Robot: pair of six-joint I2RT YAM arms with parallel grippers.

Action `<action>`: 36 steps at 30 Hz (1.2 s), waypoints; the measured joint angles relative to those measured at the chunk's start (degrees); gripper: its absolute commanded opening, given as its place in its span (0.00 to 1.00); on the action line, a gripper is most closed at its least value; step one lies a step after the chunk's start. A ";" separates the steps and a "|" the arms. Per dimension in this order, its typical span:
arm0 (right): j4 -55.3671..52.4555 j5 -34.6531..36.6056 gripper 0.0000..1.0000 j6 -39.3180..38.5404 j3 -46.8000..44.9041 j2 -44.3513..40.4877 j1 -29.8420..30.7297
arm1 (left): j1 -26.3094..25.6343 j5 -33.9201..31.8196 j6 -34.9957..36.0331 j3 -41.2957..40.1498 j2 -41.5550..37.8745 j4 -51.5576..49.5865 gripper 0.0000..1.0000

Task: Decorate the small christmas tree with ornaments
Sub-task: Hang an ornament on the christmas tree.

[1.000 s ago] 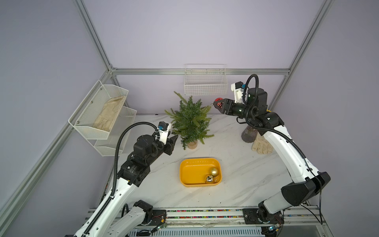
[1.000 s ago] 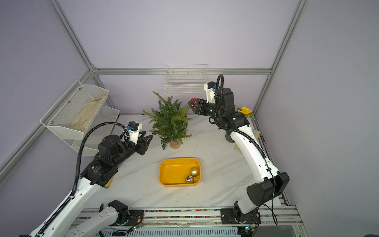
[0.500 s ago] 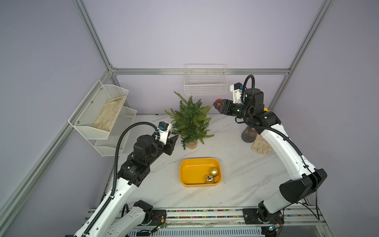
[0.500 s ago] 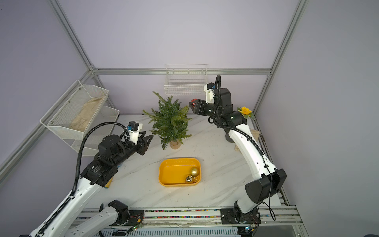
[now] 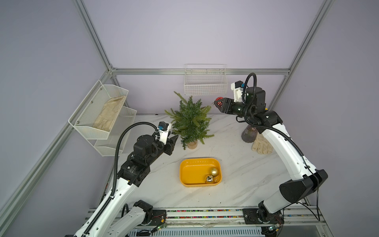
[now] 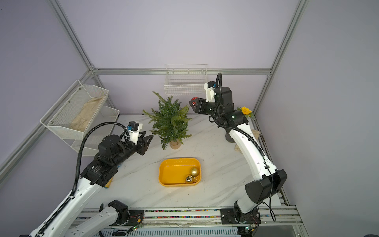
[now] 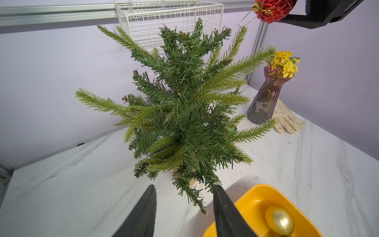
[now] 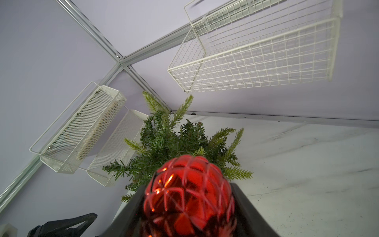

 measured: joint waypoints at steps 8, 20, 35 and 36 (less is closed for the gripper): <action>-0.20 -0.35 0.36 -0.13 -2.27 -0.04 0.00 | 0.02 0.02 0.00 -0.09 0.02 0.02 0.46; 0.07 0.37 0.36 -0.20 -3.93 -0.50 -0.07 | 0.00 0.00 0.00 -0.09 0.02 0.02 0.45; 0.96 -0.31 0.36 0.22 -7.61 -3.17 -0.07 | 0.00 0.04 -0.02 -0.09 0.07 0.04 0.45; 1.09 -0.37 0.36 0.28 -8.00 -3.17 -0.07 | 0.00 0.04 -0.02 -0.09 0.07 0.04 0.46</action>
